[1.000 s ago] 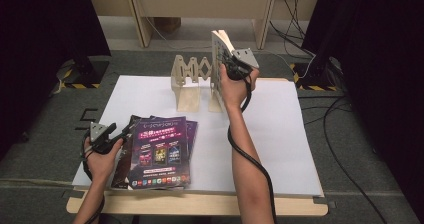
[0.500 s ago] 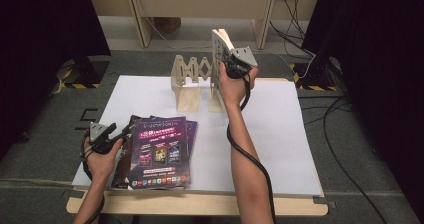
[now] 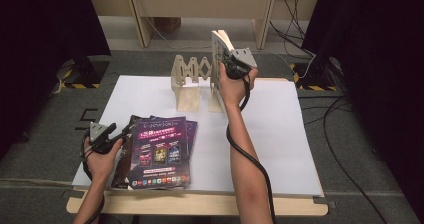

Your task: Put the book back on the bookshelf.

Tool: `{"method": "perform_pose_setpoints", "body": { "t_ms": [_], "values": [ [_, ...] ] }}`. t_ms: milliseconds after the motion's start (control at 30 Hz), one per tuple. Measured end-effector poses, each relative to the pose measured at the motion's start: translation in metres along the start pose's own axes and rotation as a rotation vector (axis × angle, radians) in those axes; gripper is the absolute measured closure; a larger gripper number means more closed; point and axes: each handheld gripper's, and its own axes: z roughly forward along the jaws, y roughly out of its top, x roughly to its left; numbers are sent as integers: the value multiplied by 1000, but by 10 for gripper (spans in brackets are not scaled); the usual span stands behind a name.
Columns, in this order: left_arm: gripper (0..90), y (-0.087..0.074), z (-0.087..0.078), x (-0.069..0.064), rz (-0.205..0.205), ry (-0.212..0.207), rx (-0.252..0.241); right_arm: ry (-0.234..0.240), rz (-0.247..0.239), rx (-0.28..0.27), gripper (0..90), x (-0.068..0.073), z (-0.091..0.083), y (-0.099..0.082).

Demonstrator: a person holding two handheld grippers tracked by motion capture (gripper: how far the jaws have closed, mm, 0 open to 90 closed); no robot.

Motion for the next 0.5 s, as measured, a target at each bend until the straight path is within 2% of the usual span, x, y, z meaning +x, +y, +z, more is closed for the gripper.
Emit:
{"method": "perform_pose_setpoints", "body": {
  "t_ms": [267,433,500],
  "values": [
    [427,0,0,0,1,-1,-3,-6,-8,1,745,-1,-1,-8],
    [427,0,0,0,1,-1,-2,-14,-23,21,741,-4,-4,-11],
    [427,0,0,0,1,-1,-3,-17,-13,32,738,-6,-7,-13]
  ]
}}
